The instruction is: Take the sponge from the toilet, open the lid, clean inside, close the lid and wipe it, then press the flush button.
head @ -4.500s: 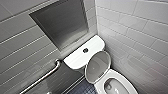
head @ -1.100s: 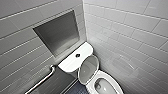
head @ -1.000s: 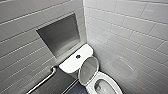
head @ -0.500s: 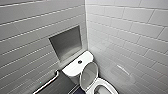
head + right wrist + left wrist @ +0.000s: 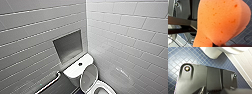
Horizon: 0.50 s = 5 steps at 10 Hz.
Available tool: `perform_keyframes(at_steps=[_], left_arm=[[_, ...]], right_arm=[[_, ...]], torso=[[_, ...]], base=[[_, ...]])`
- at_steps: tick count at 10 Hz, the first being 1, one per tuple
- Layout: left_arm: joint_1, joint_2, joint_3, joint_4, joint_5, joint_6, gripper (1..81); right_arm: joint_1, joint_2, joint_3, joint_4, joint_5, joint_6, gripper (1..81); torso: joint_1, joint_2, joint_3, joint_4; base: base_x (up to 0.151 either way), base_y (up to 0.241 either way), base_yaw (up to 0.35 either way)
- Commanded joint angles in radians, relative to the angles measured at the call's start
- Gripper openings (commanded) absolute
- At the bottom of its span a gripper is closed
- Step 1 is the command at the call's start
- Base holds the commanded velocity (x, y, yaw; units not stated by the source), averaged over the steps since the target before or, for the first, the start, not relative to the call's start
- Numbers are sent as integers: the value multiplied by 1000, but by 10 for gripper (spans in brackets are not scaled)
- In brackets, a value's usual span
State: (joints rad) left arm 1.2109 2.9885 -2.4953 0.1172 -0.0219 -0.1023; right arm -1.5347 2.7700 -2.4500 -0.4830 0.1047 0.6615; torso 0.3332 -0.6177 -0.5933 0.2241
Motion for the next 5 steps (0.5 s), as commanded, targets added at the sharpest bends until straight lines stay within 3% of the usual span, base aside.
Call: perform_keyframes(at_steps=[1, 5], left_arm=[[-119, -45, 36, -71, 53, 0, 811], [-251, -147, 170, -191, 65, 0, 811]], right_arm=[[-20, 25, -56, -39, -57, -7, 10], [-22, 62, -105, -36, -39, -6, 10]], torso=[[0, 0, 0, 0], [-2, 0, 0, 0]], base=[[0, 0, 0], [0, 0, 0]])
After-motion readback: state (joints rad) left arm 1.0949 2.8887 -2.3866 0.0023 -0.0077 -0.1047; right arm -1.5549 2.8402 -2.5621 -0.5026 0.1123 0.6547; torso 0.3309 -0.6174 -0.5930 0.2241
